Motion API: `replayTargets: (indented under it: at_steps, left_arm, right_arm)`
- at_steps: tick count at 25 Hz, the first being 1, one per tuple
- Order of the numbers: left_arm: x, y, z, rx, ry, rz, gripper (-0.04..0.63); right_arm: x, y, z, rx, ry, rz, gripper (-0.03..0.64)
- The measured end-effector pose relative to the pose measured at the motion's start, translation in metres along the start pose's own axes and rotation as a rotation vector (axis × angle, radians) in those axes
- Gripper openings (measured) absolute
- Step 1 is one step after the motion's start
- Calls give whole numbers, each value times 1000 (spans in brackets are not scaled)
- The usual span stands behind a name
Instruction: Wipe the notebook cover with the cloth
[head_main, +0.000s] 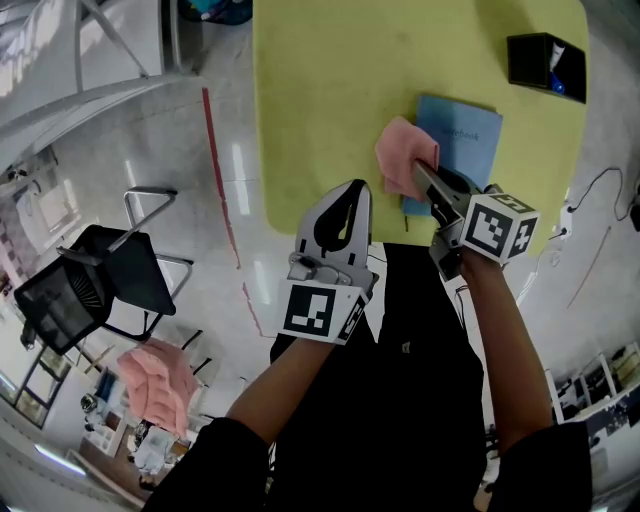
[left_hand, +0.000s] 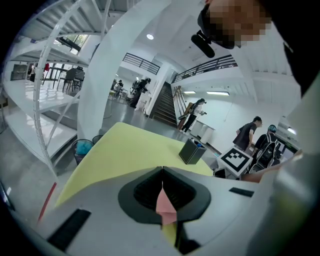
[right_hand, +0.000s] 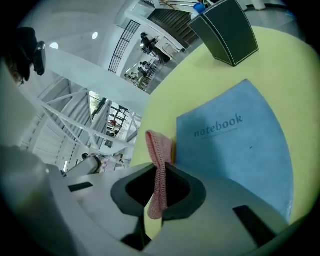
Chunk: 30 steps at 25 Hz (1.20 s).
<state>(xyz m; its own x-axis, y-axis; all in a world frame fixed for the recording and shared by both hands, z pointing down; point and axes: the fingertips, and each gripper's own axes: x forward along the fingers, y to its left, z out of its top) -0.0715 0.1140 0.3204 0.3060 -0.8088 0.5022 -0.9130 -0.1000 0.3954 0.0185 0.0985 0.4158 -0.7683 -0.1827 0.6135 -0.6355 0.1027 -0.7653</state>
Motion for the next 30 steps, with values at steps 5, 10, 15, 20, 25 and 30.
replayTargets:
  at_steps: [5,10,15,20,25,30]
  left_arm:
    - [-5,4,-1,10,11,-3,17]
    - [-4,8,-3,16,17,-6,17]
    - [1,5,-1,15,17,-10,17]
    - [5,4,3,17,12,-18,17]
    - [11,-1,3,24,19,-33,17]
    - [18,-9,0,29,32,-45,17]
  right_arm:
    - [5,-18,-4,-24,18,-42,41]
    - [8,-24,-3,-17,39,-45,41]
    - [8,-25,-4,12,51,-54,40]
    - [7,-26,-4,28,31,-57,41]
    - [1,-31,-1,40,25,-63,41]
    - [-5,-36,-1,39,24,-66,41]
